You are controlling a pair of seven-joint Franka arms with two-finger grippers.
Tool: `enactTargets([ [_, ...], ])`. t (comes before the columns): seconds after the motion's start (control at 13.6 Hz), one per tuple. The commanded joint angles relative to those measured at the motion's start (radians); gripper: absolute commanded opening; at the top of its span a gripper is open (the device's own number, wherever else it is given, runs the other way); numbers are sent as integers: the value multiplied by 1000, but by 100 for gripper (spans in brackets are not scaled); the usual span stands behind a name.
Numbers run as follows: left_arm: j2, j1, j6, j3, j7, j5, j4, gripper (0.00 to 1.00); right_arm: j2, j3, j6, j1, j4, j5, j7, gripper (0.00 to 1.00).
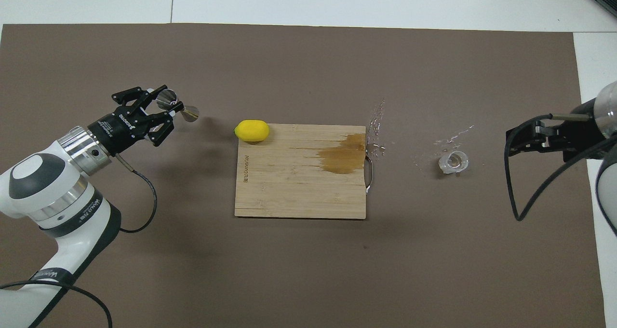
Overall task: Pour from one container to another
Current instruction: 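Carry the metal cup over the board while the right gripper reaches out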
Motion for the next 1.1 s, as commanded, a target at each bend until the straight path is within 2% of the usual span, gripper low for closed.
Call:
enactTargets([
  [0.0,-56,-8,76,-104,-28,-20,14,0,-31,3,-4,-2,-30,1,32,100],
  [0.22,-38,-11,188,-268,-51,-21,74,0,-31,3,11,-2,-32,10,109,100],
  [0.29,-32,-38,213,-291,-51,-21,78,0,-29,2,22,-4,-32,25,140,100],
  [0.59,-12,-240,316,-290,-36,-121,82,0,-18,2,31,-18,-32,62,322,100],
  [0.81,71,-305,319,-288,-23,-139,133,0,-18,-2,62,-24,-69,86,501,100],
  [1.03,192,-369,323,-284,50,-141,216,0,-12,-3,123,-77,-125,156,665,100],
])
